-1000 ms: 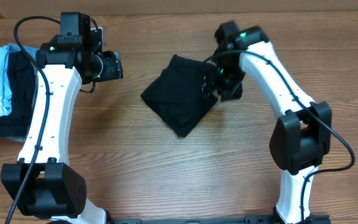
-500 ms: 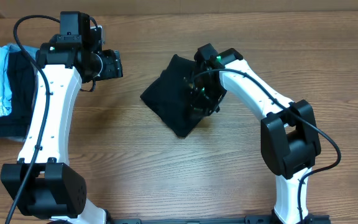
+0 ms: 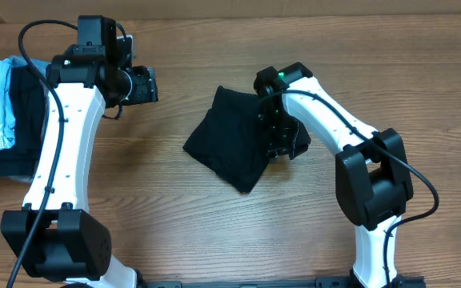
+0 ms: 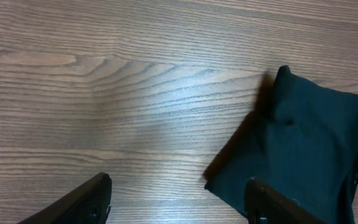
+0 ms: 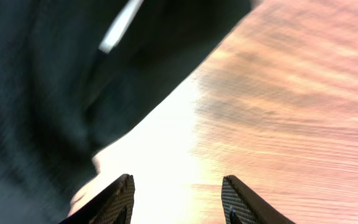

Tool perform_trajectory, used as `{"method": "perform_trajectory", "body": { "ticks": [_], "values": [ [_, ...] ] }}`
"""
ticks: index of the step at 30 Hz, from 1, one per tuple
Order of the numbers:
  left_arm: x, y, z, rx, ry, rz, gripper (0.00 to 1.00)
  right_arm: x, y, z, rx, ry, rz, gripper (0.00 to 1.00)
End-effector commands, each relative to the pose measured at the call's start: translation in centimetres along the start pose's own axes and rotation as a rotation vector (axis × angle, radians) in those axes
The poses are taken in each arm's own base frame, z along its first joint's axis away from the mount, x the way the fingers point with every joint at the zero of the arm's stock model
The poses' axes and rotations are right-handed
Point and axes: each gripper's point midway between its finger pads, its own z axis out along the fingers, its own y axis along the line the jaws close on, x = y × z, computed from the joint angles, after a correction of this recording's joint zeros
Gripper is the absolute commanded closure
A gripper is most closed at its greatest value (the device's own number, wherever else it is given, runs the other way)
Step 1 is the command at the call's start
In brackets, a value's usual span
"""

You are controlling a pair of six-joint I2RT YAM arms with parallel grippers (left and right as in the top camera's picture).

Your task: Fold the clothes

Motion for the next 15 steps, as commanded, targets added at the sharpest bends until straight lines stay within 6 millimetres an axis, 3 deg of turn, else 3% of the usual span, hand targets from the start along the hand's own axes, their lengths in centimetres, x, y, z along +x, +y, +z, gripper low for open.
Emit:
{"method": "perform_trajectory", "body": {
  "ticks": [1,2,4,5,6,7,10,15],
  "values": [
    [-0.1,-2.0,-0.2,0.073,-0.011,0.089,0.29,-0.9,-0.9,-2.2,0.033,-0.095,0.058,0.51],
    [-0.2,-2.8,-0.2,0.098,-0.021,0.123,0.29,-1.1,-0.5,-3.5,0.008,-0.134,0.055,0.51],
    [-0.9,-5.8,-0.3,0.169,-0.072,0.258,0.31,-1.7,2.3,-8.9,-0.165,-0.325,-0.032,0.54],
    [-1.3,-7.6,-0.3,0.193,-0.105,0.333,0.30,-1.8,4.1,-11.6,-0.268,-0.422,-0.100,0.68],
    [-1.6,-9.4,0.3,0.213,-0.130,0.391,0.30,-2.0,5.0,-13.8,-0.321,-0.505,-0.135,0.91],
    [-1.6,-10.8,1.7,0.233,-0.127,0.407,0.30,-2.2,5.6,-14.4,-0.324,-0.540,-0.156,0.96],
    [0.0,-12.7,5.5,0.270,-0.046,0.413,0.30,-2.3,7.8,-12.8,-0.331,-0.538,-0.211,0.96],
    [5.0,-14.9,12.8,0.297,0.154,0.447,0.29,-2.3,11.6,-7.5,-0.353,-0.521,-0.256,0.96]
  ]
}}
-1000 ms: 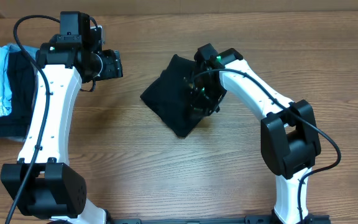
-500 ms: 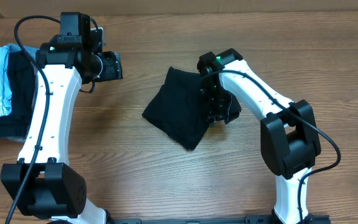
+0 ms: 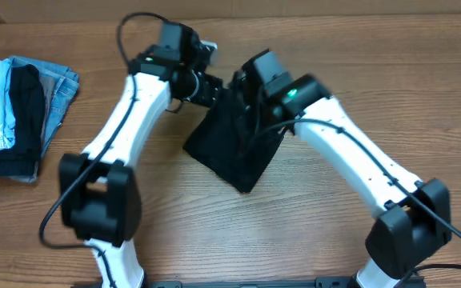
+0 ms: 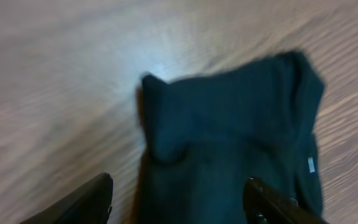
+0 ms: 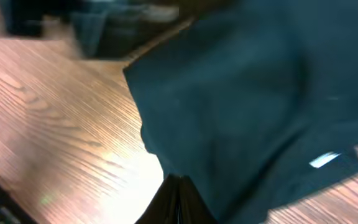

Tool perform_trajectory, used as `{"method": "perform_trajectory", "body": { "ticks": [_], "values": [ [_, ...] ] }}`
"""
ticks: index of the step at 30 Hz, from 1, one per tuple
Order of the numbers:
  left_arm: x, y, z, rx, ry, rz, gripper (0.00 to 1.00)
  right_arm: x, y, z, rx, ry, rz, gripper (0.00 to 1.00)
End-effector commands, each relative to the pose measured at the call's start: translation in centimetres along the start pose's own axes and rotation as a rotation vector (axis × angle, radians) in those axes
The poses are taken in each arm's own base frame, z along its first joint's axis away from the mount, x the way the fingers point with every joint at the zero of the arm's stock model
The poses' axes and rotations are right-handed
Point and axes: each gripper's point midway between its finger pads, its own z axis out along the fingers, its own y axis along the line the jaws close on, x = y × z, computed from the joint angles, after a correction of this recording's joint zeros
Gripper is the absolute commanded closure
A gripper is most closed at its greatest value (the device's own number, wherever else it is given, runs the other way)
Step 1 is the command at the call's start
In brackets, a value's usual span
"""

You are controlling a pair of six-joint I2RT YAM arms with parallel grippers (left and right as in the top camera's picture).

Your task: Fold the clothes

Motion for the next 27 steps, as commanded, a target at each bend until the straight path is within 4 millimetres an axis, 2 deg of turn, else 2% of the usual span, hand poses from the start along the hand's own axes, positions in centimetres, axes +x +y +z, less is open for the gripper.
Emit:
{"method": "perform_trajectory", "body": {
  "ticks": [1,5,6,8,12,18,19,23,27],
  "values": [
    [2.9,-1.5,4.4,0.051,0.126,0.019,0.29,2.0,0.5,3.1,-0.028,0.031,0.023,0.96],
    [6.1,-1.2,7.1,0.052,0.251,-0.006,0.28,4.2,-0.6,7.1,-0.031,0.024,0.017,0.96],
    [6.8,-1.2,7.2,0.052,0.279,-0.015,0.28,4.7,-0.8,7.7,-0.031,0.028,0.018,0.96],
    [8.5,-1.0,6.9,0.041,0.351,-0.033,0.27,6.9,-1.7,8.8,-0.019,0.081,0.034,0.96],
    [11.7,-0.3,5.5,-0.017,0.495,-0.059,0.26,10.1,-2.4,8.6,0.014,0.200,0.068,0.94],
    [15.2,-0.2,3.2,-0.052,0.663,-0.090,0.25,10.5,-6.4,8.7,0.215,0.204,0.067,0.93],
    [15.6,-0.2,2.9,-0.052,0.684,-0.095,0.25,10.7,-7.0,8.6,0.237,0.206,0.073,0.92],
    [16.9,-0.5,1.8,-0.051,0.750,-0.111,0.25,12.0,-11.8,7.9,0.348,0.223,0.155,0.91],
    [16.9,-0.5,1.8,-0.051,0.750,-0.111,0.26,11.7,-13.7,7.3,0.358,0.207,0.202,0.91]
  ]
}}
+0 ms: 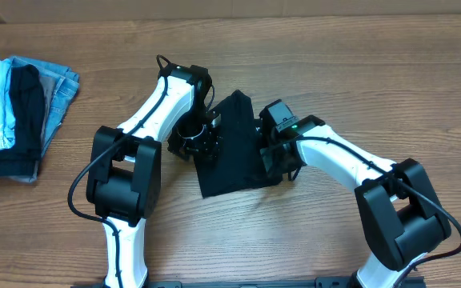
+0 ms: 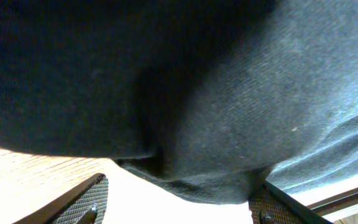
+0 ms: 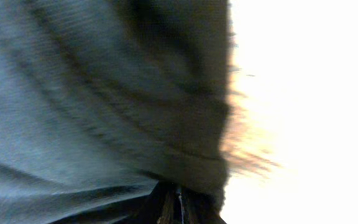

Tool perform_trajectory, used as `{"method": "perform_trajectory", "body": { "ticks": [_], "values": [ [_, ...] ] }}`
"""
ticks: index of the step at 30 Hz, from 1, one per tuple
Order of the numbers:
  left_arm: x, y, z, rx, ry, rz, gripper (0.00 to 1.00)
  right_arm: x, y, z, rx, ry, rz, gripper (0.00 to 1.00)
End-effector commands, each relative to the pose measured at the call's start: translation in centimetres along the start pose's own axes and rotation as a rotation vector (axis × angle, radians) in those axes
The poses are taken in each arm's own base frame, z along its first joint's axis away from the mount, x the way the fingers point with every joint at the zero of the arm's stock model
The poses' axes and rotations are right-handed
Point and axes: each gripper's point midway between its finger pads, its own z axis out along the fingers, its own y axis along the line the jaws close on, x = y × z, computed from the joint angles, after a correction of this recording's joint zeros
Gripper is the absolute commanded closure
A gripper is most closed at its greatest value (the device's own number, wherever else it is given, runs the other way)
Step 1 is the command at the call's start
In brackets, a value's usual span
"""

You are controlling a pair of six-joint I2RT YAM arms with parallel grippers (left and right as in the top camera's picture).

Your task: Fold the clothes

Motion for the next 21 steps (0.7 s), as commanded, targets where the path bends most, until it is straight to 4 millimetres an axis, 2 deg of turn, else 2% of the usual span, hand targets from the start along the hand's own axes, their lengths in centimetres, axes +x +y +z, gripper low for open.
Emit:
{"method": "perform_trajectory", "body": {
  "ticks": [1,3,5,13,16,19,21],
  "values": [
    [0.0,0.4,0.7,-0.013,0.021,0.011,0.28,0.1,-2.3,0.7,0.073,0.003,0.011,0.90],
    [-0.2,0.4,0.7,-0.013,0.013,0.011,0.35,-0.4,-2.2,0.7,0.069,-0.017,-0.025,0.87],
    [-0.7,0.4,0.5,-0.013,-0.011,0.000,0.36,-0.9,-2.5,0.6,0.092,-0.040,-0.028,0.85],
    [-4.2,-0.8,-6.0,-0.020,-0.306,0.043,0.30,-2.3,-3.9,0.3,0.179,-0.099,-0.025,0.80],
    [-7.5,0.8,-8.2,-0.083,-0.476,0.047,0.23,-1.7,-3.8,0.4,0.168,-0.077,-0.025,0.79],
    [-11.3,1.9,-10.9,-0.109,-0.658,0.063,0.12,-1.2,-3.9,0.4,0.172,-0.053,-0.026,0.78],
    [-12.8,2.3,-12.0,-0.104,-0.734,0.067,0.11,-1.1,-3.8,0.4,0.169,-0.050,-0.026,0.77]
  ]
}}
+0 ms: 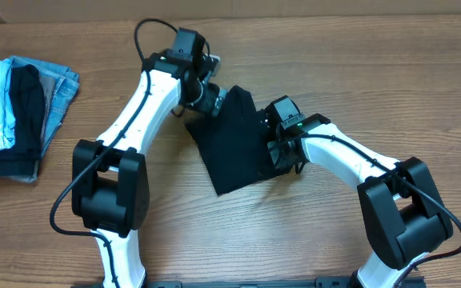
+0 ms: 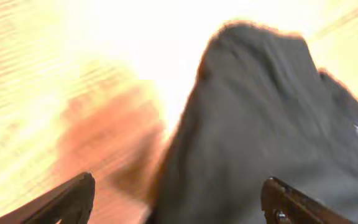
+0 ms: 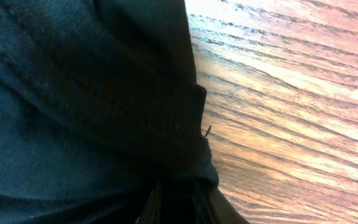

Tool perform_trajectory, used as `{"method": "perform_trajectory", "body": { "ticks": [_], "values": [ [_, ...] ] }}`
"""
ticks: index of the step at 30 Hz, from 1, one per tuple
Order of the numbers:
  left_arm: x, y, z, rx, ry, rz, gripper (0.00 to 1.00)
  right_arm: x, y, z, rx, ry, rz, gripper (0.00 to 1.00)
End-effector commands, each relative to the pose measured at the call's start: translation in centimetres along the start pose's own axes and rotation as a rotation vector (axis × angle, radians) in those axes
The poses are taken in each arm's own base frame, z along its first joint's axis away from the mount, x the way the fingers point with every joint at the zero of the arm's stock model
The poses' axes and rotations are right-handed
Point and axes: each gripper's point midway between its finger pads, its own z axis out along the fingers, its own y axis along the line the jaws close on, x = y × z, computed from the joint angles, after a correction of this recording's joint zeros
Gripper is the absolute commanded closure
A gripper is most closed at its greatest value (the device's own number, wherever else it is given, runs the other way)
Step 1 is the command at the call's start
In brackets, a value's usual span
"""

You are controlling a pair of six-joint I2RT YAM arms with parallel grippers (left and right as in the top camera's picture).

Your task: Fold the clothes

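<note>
A black folded garment [image 1: 232,156] lies in the middle of the wooden table [image 1: 374,72]. My left gripper [image 1: 211,98] hovers open at the garment's far left corner; in the blurred left wrist view its fingers [image 2: 73,199] stand wide apart, with the left gripper [image 2: 176,183] over the black cloth [image 2: 272,124] and nothing gripped. My right gripper [image 1: 278,158] sits at the garment's right edge. In the right wrist view the right gripper [image 3: 176,190] is shut on a fold of the dark cloth [image 3: 73,93].
A pile of clothes [image 1: 6,104], light blue, black and denim, lies at the table's left edge. Both arms reach in from the near side and cross over the table's middle.
My left gripper, still open, has moved from the garment's left edge to its far left corner and stands further off the cloth. The garment has shifted slightly. The right gripper stays shut on the right edge.
First my left gripper was open near the pile and my right was open at the garment's right side. Then both were at the garment's far corner, the right shut. Later the garment lay turned, left gripper at its left edge, right shut on its right edge, as now.
</note>
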Motion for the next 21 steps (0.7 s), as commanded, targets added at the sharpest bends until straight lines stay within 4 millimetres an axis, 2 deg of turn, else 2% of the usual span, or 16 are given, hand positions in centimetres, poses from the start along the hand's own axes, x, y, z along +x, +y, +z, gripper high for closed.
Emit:
{"method": "perform_trajectory", "body": {
  "ticks": [1,6,9,12,15,17,21],
  "values": [
    [-2.6,0.7,-1.1,0.005,-0.103,0.004,0.11,0.8,-0.7,0.6,0.024,0.029,0.004,0.76],
    [-1.2,-3.9,2.0,0.248,-0.042,0.093,0.10,-0.2,-0.5,0.6,0.018,-0.012,0.007,0.71],
    [0.6,-4.9,3.6,0.268,0.033,0.097,0.05,-2.4,-0.2,0.5,0.004,-0.102,-0.015,0.63],
    [3.1,-4.8,4.9,0.273,0.140,0.082,0.05,-4.8,0.2,0.2,-0.010,-0.197,-0.008,0.50],
    [5.4,-3.8,5.9,0.225,0.235,0.071,0.06,-6.3,0.4,-0.2,-0.009,-0.261,-0.079,0.43],
    [6.0,-2.6,6.0,0.160,0.262,0.074,0.10,-6.5,0.4,-0.3,-0.007,-0.268,-0.098,0.41],
    [6.5,-2.7,5.8,0.162,0.285,0.067,0.14,-7.0,-0.6,-0.5,0.033,-0.281,-0.088,0.31]
  ]
}}
